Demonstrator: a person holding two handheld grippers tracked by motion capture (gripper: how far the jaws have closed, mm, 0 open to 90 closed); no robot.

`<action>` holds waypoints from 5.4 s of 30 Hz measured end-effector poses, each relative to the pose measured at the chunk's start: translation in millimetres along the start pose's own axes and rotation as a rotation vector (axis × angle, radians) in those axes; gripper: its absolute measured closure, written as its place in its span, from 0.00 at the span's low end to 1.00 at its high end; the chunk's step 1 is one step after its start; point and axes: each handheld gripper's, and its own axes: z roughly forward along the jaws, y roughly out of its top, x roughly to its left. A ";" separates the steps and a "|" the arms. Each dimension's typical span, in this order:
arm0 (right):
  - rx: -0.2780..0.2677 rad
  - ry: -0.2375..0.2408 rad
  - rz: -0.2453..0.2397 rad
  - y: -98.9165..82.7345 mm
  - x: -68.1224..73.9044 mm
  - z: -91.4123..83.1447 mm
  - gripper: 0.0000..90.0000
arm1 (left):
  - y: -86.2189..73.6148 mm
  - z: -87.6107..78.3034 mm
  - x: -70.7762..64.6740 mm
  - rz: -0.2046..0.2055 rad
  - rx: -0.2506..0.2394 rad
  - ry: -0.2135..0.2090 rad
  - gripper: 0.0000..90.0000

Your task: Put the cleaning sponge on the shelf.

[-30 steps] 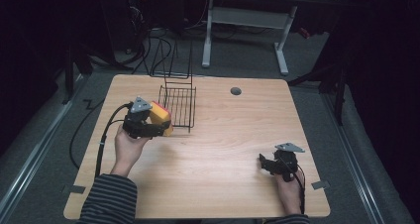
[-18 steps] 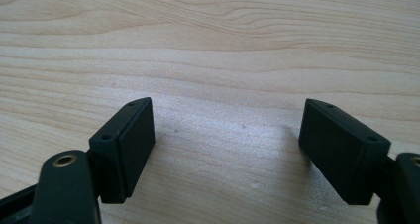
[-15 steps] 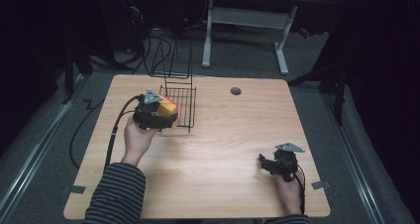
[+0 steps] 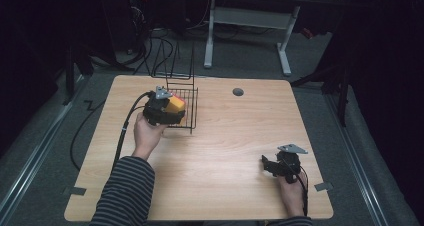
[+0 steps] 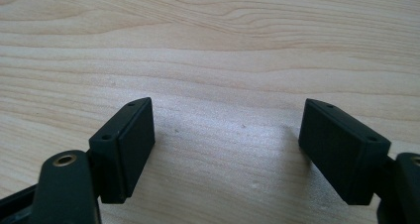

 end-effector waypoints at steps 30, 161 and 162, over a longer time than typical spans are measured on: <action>0.002 -0.001 0.001 0.0 0.1 -0.1 0.24 | -7.0 42.6 7.8 -0.082 -0.006 0.068 0.26; 0.000 0.000 0.001 0.0 0.2 0.0 0.24 | -47.4 -60.6 14.8 -0.069 -0.075 -0.005 0.11; 0.000 0.000 0.000 0.0 0.1 0.0 0.24 | -48.3 -61.8 15.4 -0.073 -0.077 -0.005 0.11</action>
